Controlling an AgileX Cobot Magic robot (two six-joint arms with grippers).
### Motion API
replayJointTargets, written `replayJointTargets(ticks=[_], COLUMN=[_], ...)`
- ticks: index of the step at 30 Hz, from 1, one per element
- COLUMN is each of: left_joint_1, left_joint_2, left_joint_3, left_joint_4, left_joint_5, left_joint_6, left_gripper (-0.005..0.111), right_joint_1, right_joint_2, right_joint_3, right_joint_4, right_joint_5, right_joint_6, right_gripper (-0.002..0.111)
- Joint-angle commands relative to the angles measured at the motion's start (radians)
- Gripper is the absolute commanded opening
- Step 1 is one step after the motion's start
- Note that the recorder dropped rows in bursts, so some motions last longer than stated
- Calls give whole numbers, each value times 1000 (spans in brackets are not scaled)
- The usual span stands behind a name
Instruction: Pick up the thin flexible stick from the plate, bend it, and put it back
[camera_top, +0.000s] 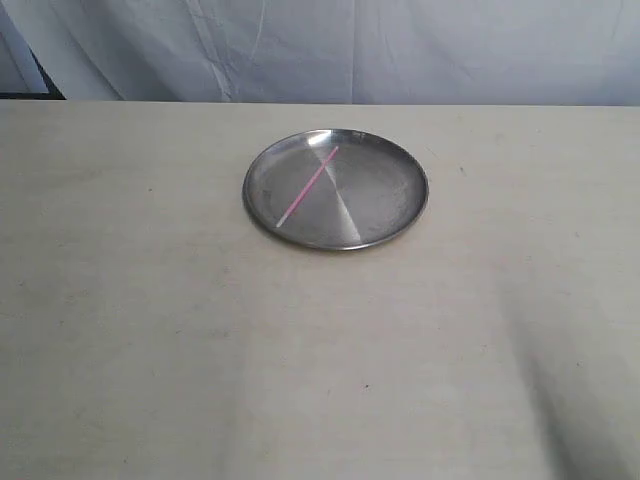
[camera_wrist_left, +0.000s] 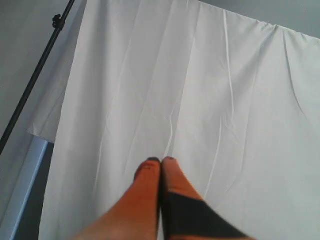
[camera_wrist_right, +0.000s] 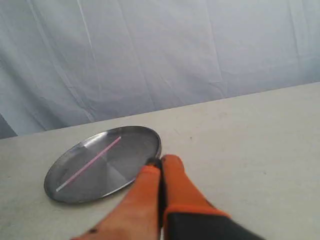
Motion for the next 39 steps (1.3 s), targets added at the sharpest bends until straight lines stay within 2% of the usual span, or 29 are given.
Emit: replayJointTargets(ticks=[1,5,7,10,12,15,19,22,25,27,28,29,31,32,35,37,39], left_joint_1=[3,3,3,3,3,3,3,3,3,3,3,3,1,-1,0,0,0], left_joint_2=[-5,-5,-5,-5,-5,-5,-5,-5,-5,-5,-5,-5,-5,-5,-5,-5,-5], left_joint_3=[4,4,4,4,4,4,4,4,4,4,4,4,4,4,4,4,4], left_joint_4=[-2,-2,-2,-2,-2,-2,-2,-2,-2,-2,-2,-2,-2,-2,2,2,6], left_joint_5=[3,3,3,3,3,3,3,3,3,3,3,3,3,3,3,3,3], left_joint_6=[0,0,0,0,0,0,0,0,0,0,0,0,0,0,0,0,0], left_gripper=[0,0,0,0,0,0,0,0,0,0,0,0,0,0,0,0,0], right_joint_1=[-6,-6,-6,-6,-6,-6,-6,-6,-6,-6,-4,6,44,98,252,312,358], right_joint_2=[-7,-7,-7,-7,-7,13,112,241,456,595,732,825,1016,1151,1552,1778,2018], right_joint_3=[4,4,-4,-33,-55,-78,-126,-191,-345,-470,-615,-706,-875,-1001,-1353,-1526,-1759], right_joint_4=[51,265,428,704,795,666,530,482,268,83,-101,-197,-330,-361,-256,-92,127], right_joint_5=[-148,-460,-594,-602,-571,-590,-751,-780,-793,-728,-566,-439,-181,33,369,453,626], right_joint_6=[2,72,173,235,226,197,21,43,66,68,143,228,372,350,128,39,-117], right_gripper=[-1,-1,-1,-1,-1,-1,-1,-1,-1,-1,-1,-1,-1,-1,-1,-1,-1])
